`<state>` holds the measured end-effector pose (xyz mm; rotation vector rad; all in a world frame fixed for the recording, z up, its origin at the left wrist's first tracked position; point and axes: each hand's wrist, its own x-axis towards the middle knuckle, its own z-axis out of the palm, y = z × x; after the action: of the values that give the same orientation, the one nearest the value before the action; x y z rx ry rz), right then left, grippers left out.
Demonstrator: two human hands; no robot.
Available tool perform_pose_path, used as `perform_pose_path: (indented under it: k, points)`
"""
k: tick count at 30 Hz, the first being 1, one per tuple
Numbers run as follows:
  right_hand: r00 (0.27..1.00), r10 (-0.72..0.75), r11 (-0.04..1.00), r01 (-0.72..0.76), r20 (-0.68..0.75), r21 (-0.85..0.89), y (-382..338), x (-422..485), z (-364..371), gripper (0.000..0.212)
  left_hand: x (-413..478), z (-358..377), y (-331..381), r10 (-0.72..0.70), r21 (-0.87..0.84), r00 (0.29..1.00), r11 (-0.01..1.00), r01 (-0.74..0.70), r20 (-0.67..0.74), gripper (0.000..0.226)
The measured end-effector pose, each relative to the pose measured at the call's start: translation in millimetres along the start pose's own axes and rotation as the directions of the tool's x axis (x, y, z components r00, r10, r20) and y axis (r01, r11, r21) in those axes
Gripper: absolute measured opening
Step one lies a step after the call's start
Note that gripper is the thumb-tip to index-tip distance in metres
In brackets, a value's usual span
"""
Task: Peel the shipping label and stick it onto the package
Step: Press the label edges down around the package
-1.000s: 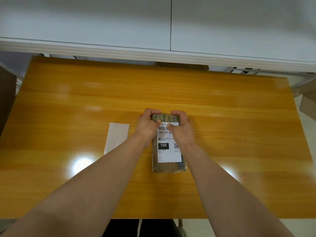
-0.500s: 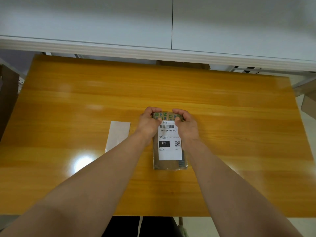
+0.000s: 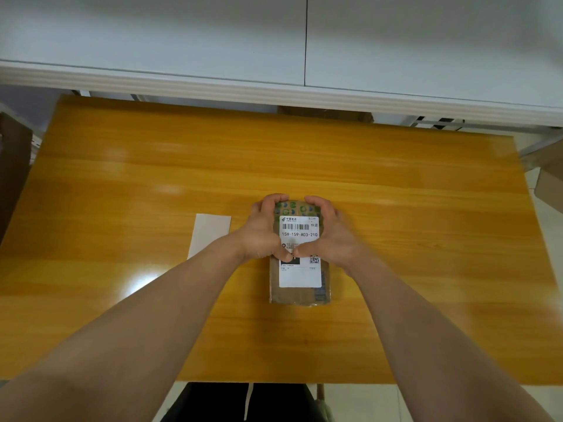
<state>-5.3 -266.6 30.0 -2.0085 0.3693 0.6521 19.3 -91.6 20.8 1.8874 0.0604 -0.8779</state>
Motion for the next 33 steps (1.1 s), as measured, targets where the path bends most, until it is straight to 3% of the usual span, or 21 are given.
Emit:
perform_pose_path:
  k: [4, 9, 12, 17, 20, 23, 26, 29, 33]
  points:
    - [0.998, 0.034, 0.998, -0.031, -0.052, 0.058, -1.2, 7.3, 2.9, 0.096, 6.3, -0.2, -1.2, -0.029, -0.132, 0.997, 0.991, 0.019, -0.071, 0.092]
    - [0.973, 0.120, 0.951, -0.056, -0.195, 0.305, -1.6, 25.2, 18.4, 0.042, 17.9, -0.6, -7.5, -0.068, -0.320, 0.994, 0.947, 0.038, -0.082, 0.062]
    - [0.944, 0.128, 0.937, -0.016, -0.303, 0.349, -0.6, 29.4, 26.5, 0.027, 20.2, 1.7, -8.9, -0.062, -0.353, 0.992, 0.935, 0.018, -0.114, 0.053]
    - [0.955, 0.087, 0.946, 0.010, -0.285, 0.323, 2.4, 24.0, 27.6, 0.027, 21.5, 6.8, -8.9, -0.057, -0.330, 0.985, 0.944, 0.001, -0.160, 0.045]
    - [0.990, 0.052, 0.890, 0.013, -0.128, 0.455, 3.6, 13.1, 11.3, 0.034, 20.5, 7.0, -4.6, -0.079, -0.286, 0.980, 0.958, 0.024, -0.183, 0.038]
    - [0.999, -0.025, 0.899, 0.012, 0.022, 0.438, 10.7, -2.9, -3.7, 0.081, 18.3, 4.9, 2.2, -0.049, 0.049, 0.984, 0.997, 0.058, -0.174, 0.062]
    - [0.988, -0.057, 0.917, -0.004, 0.142, 0.399, 20.5, -11.0, -3.4, 0.115, 11.9, 10.0, 8.5, 0.069, 0.434, 0.994, 0.901, -0.028, -0.079, 0.093]
    - [0.984, -0.058, 0.934, -0.006, 0.170, 0.356, 22.1, -11.2, -2.7, 0.112, 11.8, 13.0, 10.6, 0.095, 0.506, 0.995, 0.860, -0.071, -0.021, 0.094]
    - [0.993, -0.054, 0.943, 0.016, 0.105, 0.333, 19.1, -3.5, -1.9, 0.083, 14.1, 14.7, 8.9, 0.070, 0.371, 0.994, 0.928, -0.035, -0.082, 0.075]
